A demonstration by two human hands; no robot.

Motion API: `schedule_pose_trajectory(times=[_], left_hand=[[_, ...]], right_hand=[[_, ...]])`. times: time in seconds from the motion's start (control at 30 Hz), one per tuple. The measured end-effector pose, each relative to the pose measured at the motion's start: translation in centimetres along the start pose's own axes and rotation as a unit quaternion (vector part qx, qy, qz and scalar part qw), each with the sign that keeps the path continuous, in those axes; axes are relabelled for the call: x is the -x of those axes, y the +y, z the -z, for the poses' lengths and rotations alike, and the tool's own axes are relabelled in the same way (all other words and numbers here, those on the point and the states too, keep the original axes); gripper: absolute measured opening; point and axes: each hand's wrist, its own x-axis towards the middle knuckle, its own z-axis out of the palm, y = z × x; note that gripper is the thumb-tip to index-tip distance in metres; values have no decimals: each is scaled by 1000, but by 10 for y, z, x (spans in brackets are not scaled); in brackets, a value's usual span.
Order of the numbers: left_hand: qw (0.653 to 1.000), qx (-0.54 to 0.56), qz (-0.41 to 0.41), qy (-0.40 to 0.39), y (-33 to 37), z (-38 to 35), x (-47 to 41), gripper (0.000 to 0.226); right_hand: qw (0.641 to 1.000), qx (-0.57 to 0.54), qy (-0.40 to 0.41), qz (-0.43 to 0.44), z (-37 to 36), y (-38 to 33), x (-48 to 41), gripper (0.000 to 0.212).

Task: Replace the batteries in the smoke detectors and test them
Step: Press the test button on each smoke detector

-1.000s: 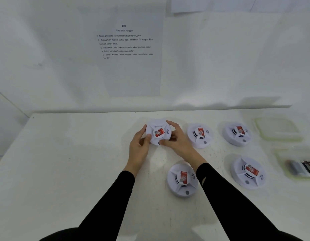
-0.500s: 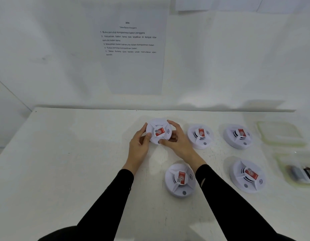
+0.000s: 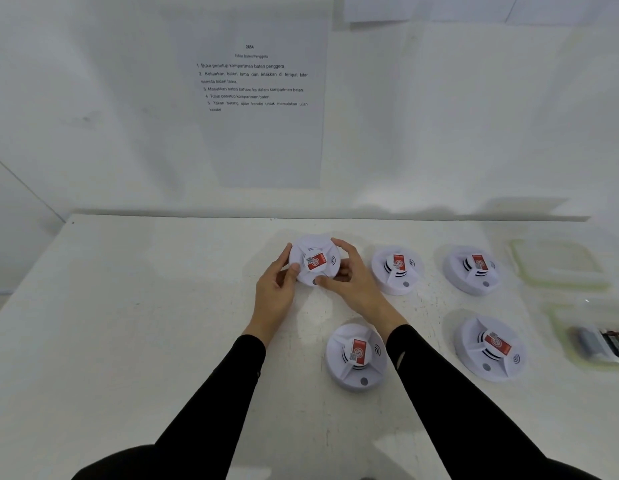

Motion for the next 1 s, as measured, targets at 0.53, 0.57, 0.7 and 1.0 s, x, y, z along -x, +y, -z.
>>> schedule_pose_trajectory(times=[0.53, 0.57, 0.7, 1.0], left_hand=[[1000, 6, -8, -1, -1, 0, 1, 46], [1000, 8, -8, -1, -1, 0, 1, 46], [1000, 8, -9, -5, -1, 0, 1, 47], [1000, 6, -13, -5, -1, 0, 1, 46]], right_hand=[[1000, 0, -1, 0, 1, 4, -3, 77], [1000, 0, -1, 0, 1, 4, -2, 77], [1000, -1, -2, 1, 1, 4, -2, 77], [1000, 2, 0, 6, 0, 3, -2, 77]])
